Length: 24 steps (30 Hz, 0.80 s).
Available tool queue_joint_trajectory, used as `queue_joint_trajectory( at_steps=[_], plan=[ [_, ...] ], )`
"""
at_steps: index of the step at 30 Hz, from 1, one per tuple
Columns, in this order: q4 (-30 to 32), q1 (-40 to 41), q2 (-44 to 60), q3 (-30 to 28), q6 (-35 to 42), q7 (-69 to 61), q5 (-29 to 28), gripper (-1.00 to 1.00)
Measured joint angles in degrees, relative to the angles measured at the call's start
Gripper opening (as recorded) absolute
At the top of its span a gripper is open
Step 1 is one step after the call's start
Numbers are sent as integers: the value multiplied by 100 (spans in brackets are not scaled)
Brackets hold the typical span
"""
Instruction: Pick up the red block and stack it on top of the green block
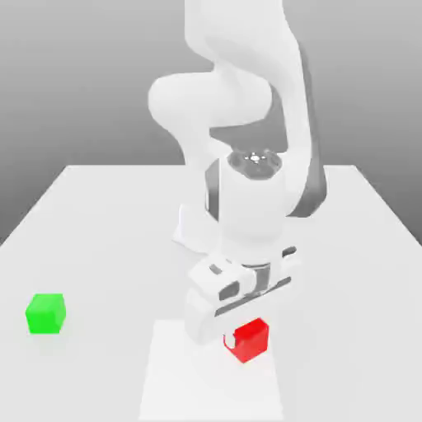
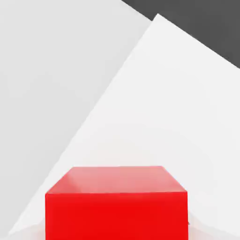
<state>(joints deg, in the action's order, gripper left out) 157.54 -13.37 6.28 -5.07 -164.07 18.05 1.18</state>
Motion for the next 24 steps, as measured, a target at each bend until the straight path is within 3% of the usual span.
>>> queue_joint_trajectory(
  at_steps=[4, 17, 24],
  plan=[
    [58, 153, -492, -148, 453, 184, -93, -100],
    [-422, 3516, -788, -1917, 1228, 2215, -232, -100],
    [-527, 3471, -341, -1741, 984, 1879, 342, -100]
  ],
)
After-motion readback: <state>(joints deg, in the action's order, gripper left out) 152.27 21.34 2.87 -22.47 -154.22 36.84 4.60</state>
